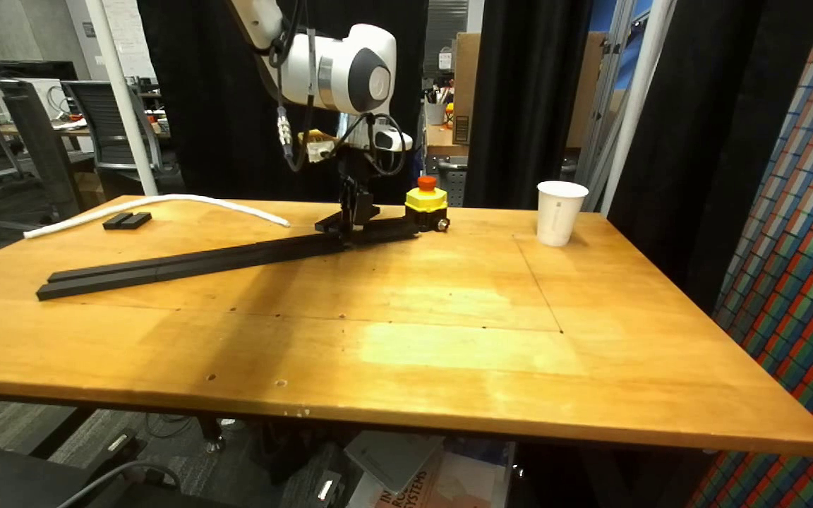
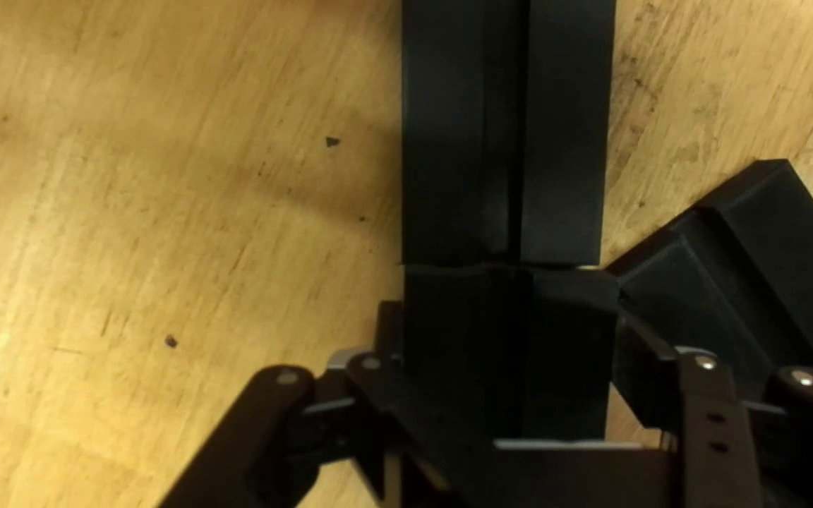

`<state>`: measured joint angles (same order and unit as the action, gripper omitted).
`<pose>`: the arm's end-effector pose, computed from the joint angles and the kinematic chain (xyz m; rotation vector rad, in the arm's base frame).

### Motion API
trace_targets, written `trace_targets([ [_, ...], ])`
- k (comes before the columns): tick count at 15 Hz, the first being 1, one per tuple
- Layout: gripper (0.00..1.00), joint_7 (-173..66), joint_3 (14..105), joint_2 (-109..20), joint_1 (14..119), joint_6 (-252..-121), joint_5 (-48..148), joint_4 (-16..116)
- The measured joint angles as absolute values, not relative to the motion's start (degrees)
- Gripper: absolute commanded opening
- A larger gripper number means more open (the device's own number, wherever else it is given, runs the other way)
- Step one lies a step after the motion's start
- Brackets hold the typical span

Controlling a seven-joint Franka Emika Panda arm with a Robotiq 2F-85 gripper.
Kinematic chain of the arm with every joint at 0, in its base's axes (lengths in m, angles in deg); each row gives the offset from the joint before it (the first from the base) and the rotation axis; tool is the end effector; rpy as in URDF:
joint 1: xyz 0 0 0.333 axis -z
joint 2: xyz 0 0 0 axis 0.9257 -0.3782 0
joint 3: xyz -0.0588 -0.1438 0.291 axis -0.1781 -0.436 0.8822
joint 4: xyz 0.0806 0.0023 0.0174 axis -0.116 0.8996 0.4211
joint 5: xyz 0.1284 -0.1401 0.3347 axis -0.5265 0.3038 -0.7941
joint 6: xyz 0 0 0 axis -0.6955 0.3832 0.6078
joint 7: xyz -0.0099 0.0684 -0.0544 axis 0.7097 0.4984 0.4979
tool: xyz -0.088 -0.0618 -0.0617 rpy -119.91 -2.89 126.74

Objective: Organize the black objects in a line

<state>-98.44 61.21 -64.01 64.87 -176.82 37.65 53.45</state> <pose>0.6689 0.0193 0.2304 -2.7454 1.4108 0.2323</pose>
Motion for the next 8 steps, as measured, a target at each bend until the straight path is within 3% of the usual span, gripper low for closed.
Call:
trace_targets([
  [8, 0.45, -97.33, 61.11, -64.69, 64.87, -176.85, 37.65, 53.31],
])
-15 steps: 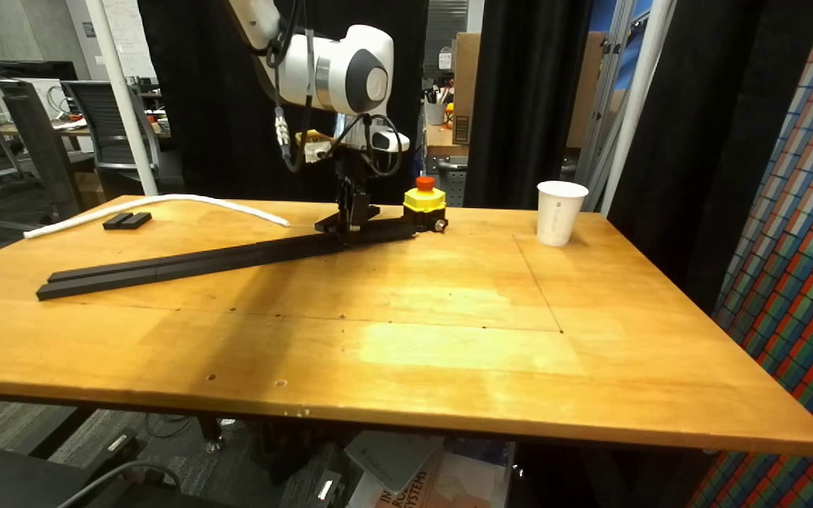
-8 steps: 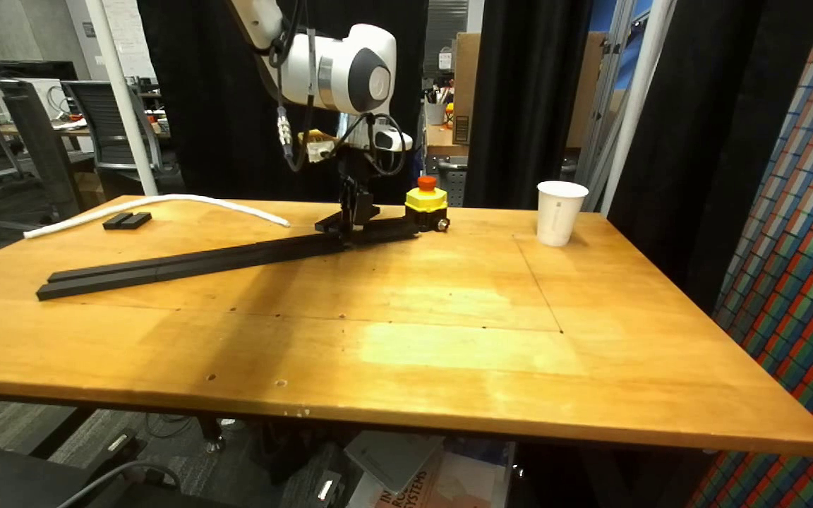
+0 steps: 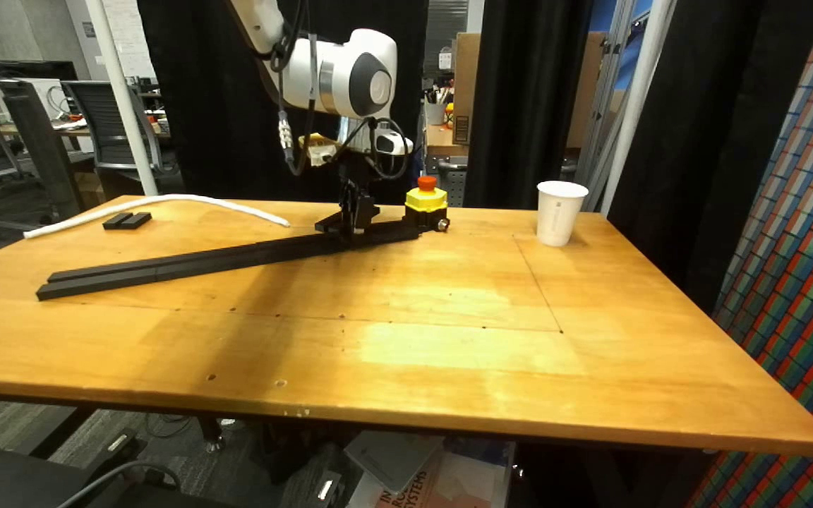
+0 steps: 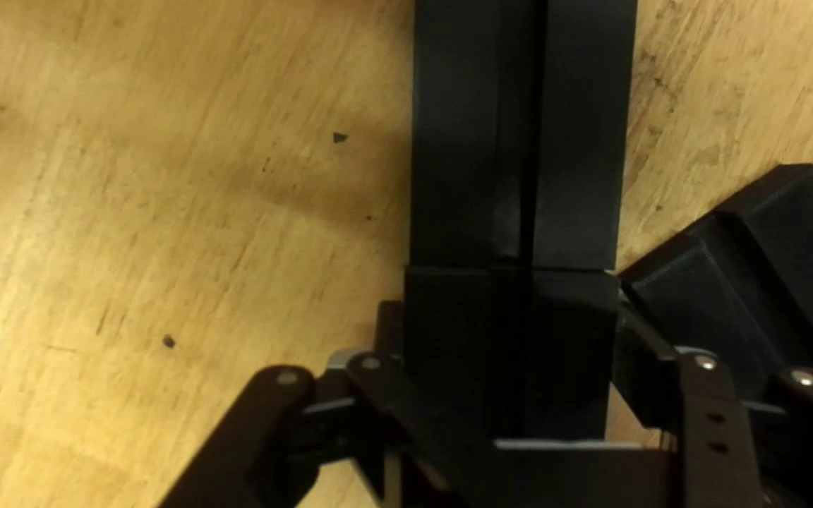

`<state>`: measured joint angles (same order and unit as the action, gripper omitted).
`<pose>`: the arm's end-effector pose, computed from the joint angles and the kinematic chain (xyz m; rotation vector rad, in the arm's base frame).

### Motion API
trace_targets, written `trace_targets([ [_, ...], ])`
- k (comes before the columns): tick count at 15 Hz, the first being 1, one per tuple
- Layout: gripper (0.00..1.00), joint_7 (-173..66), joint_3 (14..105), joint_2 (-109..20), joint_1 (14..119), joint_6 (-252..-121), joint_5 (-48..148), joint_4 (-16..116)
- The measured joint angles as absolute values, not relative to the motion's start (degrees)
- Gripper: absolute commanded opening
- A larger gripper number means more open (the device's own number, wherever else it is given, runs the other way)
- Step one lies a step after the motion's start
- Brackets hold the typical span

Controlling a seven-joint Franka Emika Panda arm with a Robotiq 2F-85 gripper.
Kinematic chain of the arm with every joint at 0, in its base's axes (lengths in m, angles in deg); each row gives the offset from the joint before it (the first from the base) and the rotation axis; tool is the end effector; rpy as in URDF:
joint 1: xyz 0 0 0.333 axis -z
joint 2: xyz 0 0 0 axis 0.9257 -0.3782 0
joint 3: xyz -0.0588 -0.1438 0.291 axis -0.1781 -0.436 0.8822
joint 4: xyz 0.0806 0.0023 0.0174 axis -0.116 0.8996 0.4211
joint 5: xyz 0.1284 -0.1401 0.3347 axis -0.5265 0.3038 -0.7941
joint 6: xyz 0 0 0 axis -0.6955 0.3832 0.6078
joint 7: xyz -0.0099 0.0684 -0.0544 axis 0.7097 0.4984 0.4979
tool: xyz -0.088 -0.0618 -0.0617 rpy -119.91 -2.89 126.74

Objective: Organize the black objects in a line

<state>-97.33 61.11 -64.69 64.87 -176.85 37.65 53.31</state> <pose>0.6686 0.0183 0.2235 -2.7602 1.3882 0.2429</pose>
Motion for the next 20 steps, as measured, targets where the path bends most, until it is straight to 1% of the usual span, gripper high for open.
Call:
trace_targets([
  [20, 0.45, -96.97, 61.0, -65.66, 64.77, -179.76, 36.62, 53.09],
])
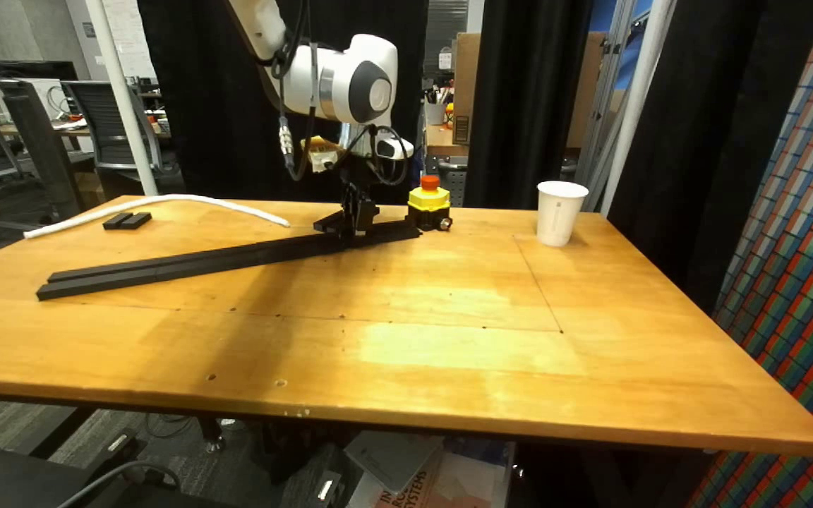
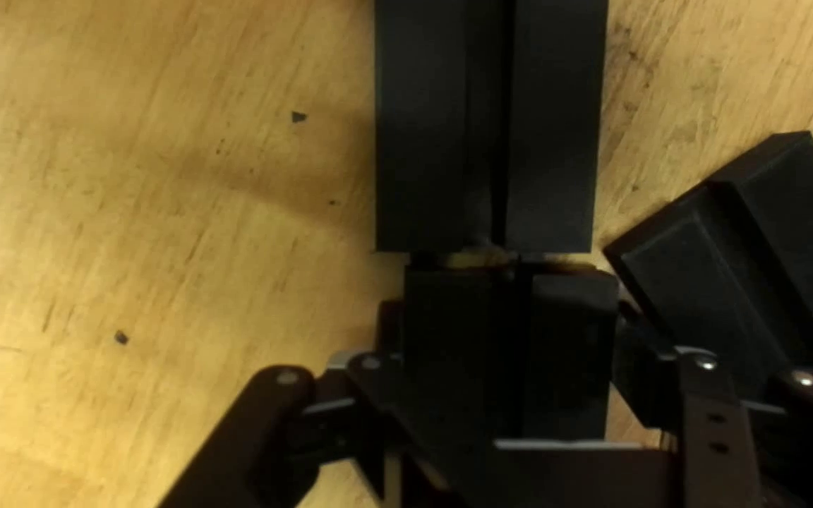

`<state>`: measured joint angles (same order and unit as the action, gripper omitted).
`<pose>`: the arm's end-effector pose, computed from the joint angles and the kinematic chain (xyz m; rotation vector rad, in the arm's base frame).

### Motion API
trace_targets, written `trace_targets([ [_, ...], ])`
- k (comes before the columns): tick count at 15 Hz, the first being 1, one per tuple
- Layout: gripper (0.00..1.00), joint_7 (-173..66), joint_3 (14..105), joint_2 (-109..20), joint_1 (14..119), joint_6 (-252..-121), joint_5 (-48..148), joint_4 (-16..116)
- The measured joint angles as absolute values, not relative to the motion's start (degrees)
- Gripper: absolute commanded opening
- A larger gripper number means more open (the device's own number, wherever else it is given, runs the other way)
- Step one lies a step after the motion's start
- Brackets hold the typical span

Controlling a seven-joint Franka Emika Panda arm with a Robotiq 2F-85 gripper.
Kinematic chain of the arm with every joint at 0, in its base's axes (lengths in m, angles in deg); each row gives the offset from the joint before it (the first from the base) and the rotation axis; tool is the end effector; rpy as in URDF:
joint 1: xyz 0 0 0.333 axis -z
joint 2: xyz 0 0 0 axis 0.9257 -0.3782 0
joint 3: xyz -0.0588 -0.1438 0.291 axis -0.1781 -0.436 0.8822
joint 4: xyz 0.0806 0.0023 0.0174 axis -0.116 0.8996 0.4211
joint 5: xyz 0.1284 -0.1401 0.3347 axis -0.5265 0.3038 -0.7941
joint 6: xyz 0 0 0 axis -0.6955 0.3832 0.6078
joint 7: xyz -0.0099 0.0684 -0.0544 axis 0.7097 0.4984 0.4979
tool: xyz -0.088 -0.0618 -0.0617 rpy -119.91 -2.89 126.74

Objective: Organize the black objects in a line

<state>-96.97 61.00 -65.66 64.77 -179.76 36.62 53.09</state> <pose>0.6747 0.0180 0.2176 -2.7361 1.3904 0.1934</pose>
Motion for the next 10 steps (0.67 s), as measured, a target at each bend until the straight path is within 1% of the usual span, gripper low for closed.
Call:
trace_targets([
  [10, 0.45, -96.19, 60.38, -64.59, 64.86, -179.69, 36.58, 54.21],
])
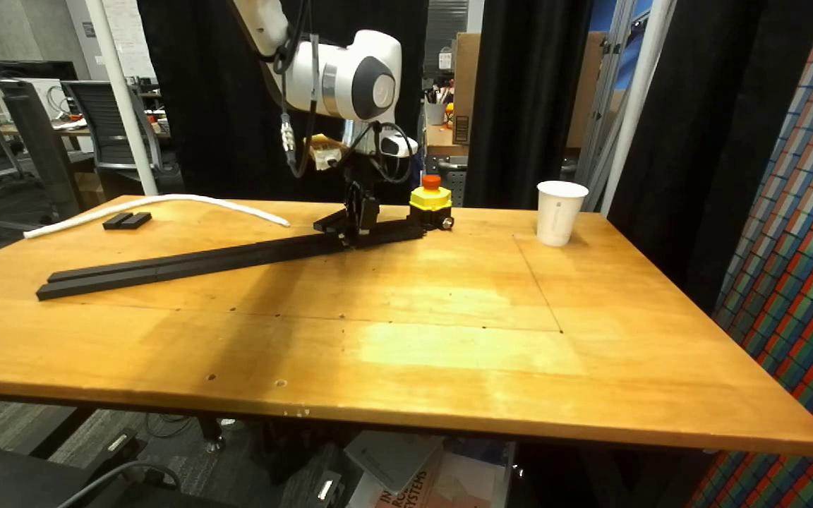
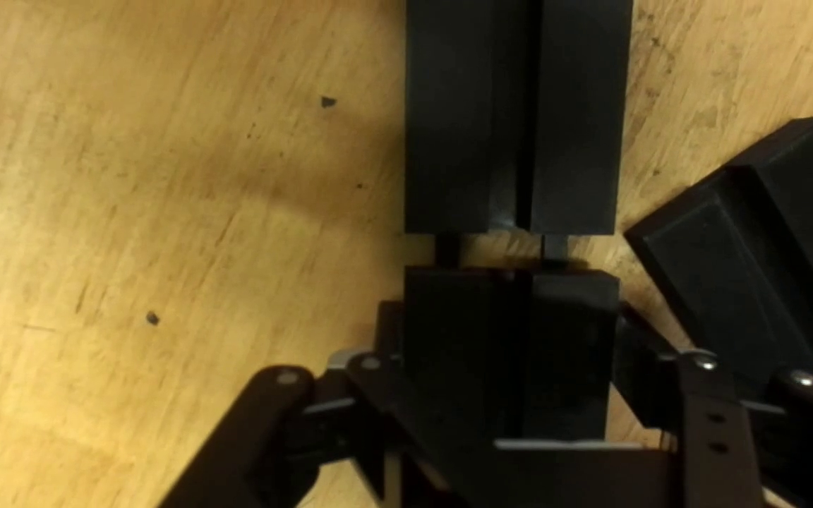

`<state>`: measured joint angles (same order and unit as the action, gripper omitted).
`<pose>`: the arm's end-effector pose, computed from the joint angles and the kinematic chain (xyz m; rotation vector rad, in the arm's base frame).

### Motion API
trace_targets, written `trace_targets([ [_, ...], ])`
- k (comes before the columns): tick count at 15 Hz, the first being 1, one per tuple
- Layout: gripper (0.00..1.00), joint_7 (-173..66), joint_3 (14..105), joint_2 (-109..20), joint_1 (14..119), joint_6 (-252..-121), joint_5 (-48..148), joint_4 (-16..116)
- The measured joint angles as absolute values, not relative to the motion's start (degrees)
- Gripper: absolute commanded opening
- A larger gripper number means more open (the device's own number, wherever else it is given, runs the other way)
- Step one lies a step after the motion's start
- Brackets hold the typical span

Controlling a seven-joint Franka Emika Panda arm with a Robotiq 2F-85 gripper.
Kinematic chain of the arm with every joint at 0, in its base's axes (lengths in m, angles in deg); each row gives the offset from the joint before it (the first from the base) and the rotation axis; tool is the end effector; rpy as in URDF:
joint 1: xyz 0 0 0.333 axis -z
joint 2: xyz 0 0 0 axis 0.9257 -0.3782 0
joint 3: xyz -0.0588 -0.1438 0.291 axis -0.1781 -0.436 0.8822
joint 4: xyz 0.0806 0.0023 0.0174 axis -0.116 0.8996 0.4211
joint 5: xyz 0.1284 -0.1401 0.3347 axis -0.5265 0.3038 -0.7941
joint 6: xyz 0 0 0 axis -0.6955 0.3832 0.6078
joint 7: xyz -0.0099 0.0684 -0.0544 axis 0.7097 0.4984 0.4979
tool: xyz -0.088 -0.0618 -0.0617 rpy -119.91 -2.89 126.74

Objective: Organize the black objects in a line

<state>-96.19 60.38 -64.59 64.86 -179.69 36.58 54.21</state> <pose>0.6704 0.0103 0.2222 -2.7411 1.3892 0.1912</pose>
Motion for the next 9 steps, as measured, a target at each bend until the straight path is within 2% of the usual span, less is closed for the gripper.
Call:
trace_targets([
  [9, 0.45, -93.98, 60.95, -64.58, 64.85, -179.72, 35.1, 54.88],
])
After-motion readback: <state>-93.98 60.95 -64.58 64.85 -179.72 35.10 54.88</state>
